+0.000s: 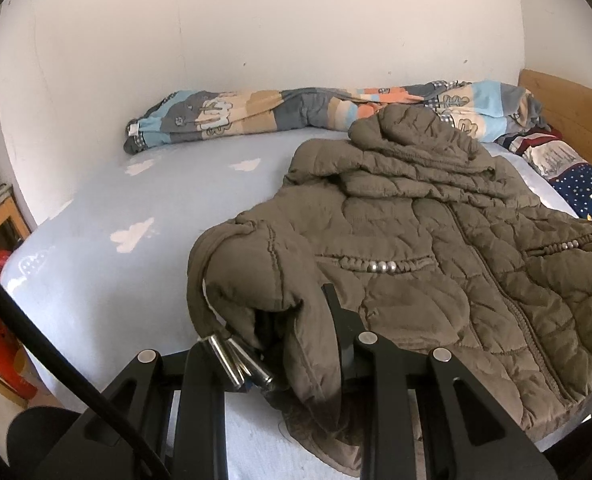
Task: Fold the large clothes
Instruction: 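Hold the drawstring cord with the right tool, raising the hem edge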
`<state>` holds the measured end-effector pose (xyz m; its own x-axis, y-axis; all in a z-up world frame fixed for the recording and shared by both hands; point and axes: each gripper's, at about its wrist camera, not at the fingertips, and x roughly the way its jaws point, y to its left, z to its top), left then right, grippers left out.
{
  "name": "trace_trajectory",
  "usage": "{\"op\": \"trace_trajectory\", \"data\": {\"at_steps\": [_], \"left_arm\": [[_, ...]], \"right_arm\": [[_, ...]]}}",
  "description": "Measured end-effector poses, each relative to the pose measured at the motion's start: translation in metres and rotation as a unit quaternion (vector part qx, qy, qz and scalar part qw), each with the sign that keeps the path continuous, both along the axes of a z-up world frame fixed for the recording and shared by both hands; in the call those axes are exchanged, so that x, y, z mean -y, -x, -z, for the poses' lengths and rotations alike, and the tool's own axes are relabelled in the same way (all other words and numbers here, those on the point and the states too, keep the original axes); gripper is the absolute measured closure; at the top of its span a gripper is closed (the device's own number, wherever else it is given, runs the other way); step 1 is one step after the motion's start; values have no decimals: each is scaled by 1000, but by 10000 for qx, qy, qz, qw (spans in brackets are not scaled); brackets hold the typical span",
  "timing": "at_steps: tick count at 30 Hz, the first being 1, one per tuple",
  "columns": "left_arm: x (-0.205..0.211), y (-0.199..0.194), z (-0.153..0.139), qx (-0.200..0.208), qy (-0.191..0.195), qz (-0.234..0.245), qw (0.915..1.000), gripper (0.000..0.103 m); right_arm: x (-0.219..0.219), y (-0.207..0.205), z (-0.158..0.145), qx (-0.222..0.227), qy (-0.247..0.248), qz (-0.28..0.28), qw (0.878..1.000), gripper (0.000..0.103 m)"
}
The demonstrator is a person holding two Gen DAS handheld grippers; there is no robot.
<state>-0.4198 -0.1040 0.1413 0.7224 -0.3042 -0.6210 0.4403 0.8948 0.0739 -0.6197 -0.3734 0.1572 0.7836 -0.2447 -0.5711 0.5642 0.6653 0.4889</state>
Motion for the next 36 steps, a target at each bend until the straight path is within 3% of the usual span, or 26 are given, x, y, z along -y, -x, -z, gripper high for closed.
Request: {"op": "trace_trajectory", "data": {"at_steps": [36], "left_arm": [[-2, 0, -33, 205, 113, -101, 9997, 77]], "right_arm": [[-5, 2, -29, 252, 240, -33, 9994, 83]]}}
